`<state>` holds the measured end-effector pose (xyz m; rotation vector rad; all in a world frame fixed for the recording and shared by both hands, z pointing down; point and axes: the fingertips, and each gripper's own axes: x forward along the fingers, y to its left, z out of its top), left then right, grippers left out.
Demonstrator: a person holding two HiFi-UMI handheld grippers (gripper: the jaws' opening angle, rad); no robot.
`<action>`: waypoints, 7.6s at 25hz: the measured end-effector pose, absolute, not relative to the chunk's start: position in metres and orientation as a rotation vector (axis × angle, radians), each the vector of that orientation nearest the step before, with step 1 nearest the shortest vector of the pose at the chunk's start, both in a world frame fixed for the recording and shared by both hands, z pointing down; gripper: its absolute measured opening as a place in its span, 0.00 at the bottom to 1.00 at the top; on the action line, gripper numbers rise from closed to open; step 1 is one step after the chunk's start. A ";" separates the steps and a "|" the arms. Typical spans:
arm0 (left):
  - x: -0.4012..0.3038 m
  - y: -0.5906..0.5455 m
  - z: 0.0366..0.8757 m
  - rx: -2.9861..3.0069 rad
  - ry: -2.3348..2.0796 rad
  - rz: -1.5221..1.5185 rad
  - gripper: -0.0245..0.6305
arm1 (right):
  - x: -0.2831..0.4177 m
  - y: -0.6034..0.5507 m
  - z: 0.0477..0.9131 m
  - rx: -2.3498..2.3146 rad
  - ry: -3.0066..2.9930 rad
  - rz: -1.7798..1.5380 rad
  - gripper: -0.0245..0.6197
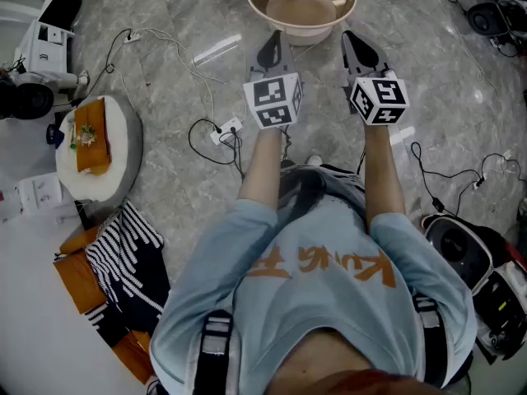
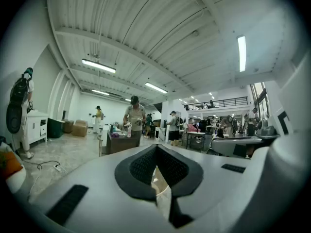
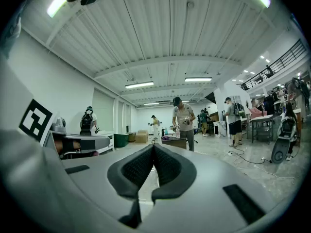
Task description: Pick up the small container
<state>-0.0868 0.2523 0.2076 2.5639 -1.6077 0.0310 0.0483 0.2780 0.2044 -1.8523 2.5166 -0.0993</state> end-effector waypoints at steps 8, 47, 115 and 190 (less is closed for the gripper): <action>-0.084 0.254 0.197 2.572 -1.614 0.017 0.07 | 0.055 0.277 0.199 -1.871 2.498 -0.100 0.06; -0.114 0.192 0.176 2.470 -1.849 -0.065 0.07 | 0.099 0.218 0.173 -1.515 2.427 -0.135 0.06; -0.025 -0.311 0.641 2.391 -1.184 0.441 0.07 | 0.077 -0.260 0.655 -1.829 2.653 -0.769 0.15; -0.017 -0.328 0.612 2.290 -1.438 0.456 0.07 | 0.107 -0.363 0.637 -1.848 2.877 -0.610 0.27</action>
